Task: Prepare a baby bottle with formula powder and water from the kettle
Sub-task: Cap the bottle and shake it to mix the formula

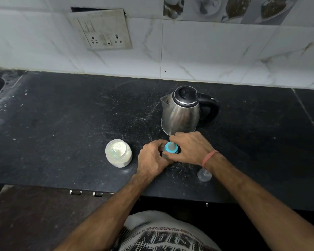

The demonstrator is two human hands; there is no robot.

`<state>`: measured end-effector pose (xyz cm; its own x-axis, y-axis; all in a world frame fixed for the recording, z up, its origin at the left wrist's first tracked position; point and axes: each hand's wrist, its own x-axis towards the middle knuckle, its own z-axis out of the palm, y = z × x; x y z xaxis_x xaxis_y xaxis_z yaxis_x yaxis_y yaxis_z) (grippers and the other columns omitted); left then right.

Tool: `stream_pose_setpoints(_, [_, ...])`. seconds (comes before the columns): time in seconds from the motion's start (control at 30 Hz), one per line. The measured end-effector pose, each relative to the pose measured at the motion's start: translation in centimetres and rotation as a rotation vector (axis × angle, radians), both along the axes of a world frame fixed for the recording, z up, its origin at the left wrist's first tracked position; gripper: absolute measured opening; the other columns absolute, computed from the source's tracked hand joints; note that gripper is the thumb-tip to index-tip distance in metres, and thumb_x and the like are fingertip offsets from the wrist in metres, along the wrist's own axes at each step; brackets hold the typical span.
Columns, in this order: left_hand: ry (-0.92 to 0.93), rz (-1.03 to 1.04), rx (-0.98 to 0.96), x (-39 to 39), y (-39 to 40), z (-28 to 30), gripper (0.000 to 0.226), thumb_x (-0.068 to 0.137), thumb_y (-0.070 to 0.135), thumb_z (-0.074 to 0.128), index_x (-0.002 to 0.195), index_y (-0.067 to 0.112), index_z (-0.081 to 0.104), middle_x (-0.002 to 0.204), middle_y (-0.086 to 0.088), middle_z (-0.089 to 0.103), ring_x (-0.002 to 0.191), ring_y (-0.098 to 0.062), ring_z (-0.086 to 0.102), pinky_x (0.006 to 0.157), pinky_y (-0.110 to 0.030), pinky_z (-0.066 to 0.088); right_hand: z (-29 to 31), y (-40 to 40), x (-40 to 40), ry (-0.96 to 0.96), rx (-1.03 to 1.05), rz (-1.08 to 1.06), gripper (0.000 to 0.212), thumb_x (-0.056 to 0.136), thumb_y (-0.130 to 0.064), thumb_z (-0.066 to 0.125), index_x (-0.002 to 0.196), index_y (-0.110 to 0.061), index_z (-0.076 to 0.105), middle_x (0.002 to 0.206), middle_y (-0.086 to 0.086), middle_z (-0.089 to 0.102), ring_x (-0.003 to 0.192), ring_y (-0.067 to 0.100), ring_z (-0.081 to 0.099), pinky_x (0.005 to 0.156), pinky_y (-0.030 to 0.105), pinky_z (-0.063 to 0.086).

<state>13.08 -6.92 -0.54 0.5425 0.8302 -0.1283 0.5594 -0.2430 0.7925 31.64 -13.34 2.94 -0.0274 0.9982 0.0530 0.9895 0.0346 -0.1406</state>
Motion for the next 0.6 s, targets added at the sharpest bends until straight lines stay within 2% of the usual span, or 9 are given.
stream_pose_setpoints(0.1, [-0.033, 0.023, 0.006, -0.1, -0.2, -0.2, 0.048, 0.067, 0.052, 0.086, 0.114, 0.041, 0.083, 0.097, 0.024, 0.081, 0.092, 0.002, 0.076, 0.088, -0.039, 0.066, -0.6, 0.7, -0.8, 0.01, 0.013, -0.054, 0.059, 0.087, -0.083, 0.052, 0.073, -0.026, 0.053, 0.065, -0.009, 0.057, 0.058, 0.019, 0.058, 0.062, 0.035, 0.048])
stream_pose_setpoints(0.2, [-0.046, 0.032, 0.026, 0.0, -0.4, -0.6, 0.044, 0.07, 0.052, 0.084, 0.113, 0.042, 0.082, 0.098, 0.027, 0.081, 0.092, 0.004, 0.076, 0.087, -0.038, 0.066, -1.6, 0.3, -2.0, -0.01, 0.043, -0.231, 0.056, 0.084, -0.08, 0.056, 0.068, -0.027, 0.051, 0.066, -0.003, 0.068, 0.062, 0.025, 0.066, 0.064, 0.036, 0.05])
stream_pose_setpoints(0.3, [-0.061, 0.038, 0.021, -0.1, -0.3, -0.9, 0.04, 0.072, 0.05, 0.084, 0.112, 0.043, 0.082, 0.095, 0.028, 0.081, 0.088, 0.005, 0.077, 0.086, -0.039, 0.067, -1.8, -0.2, -3.5, -0.017, 0.025, -0.391, 0.059, 0.084, -0.081, 0.052, 0.063, -0.025, 0.052, 0.063, -0.001, 0.068, 0.062, 0.025, 0.066, 0.064, 0.035, 0.05])
stream_pose_setpoints(0.37, [-0.063, 0.032, 0.008, -0.1, -0.2, -0.9, 0.04, 0.072, 0.047, 0.087, 0.111, 0.043, 0.083, 0.096, 0.029, 0.081, 0.089, 0.006, 0.077, 0.087, -0.038, 0.067, -1.5, -0.2, -3.7, -0.039, -0.017, -0.407, 0.062, 0.085, -0.082, 0.048, 0.062, -0.025, 0.052, 0.063, -0.003, 0.067, 0.064, 0.023, 0.067, 0.065, 0.035, 0.051])
stream_pose_setpoints(0.47, [-0.059, 0.019, -0.013, -0.1, 0.1, -1.0, 0.041, 0.069, 0.044, 0.09, 0.11, 0.043, 0.083, 0.095, 0.03, 0.08, 0.091, 0.007, 0.076, 0.088, -0.038, 0.066, -0.6, 0.0, -1.5, -0.033, -0.043, -0.216, 0.065, 0.088, -0.089, 0.042, 0.072, -0.027, 0.055, 0.069, -0.008, 0.064, 0.065, 0.019, 0.063, 0.067, 0.036, 0.052])
stream_pose_setpoints(0.6, [-0.053, 0.025, -0.046, 0.0, 0.3, -1.4, 0.042, 0.066, 0.039, 0.103, 0.102, 0.046, 0.081, 0.09, 0.03, 0.08, 0.085, 0.006, 0.077, 0.084, -0.038, 0.066, 0.6, 1.2, 1.2, -0.028, -0.026, 0.103, 0.061, 0.091, -0.089, 0.049, 0.089, -0.029, 0.045, 0.074, -0.013, 0.053, 0.062, 0.016, 0.053, 0.061, 0.039, 0.049])
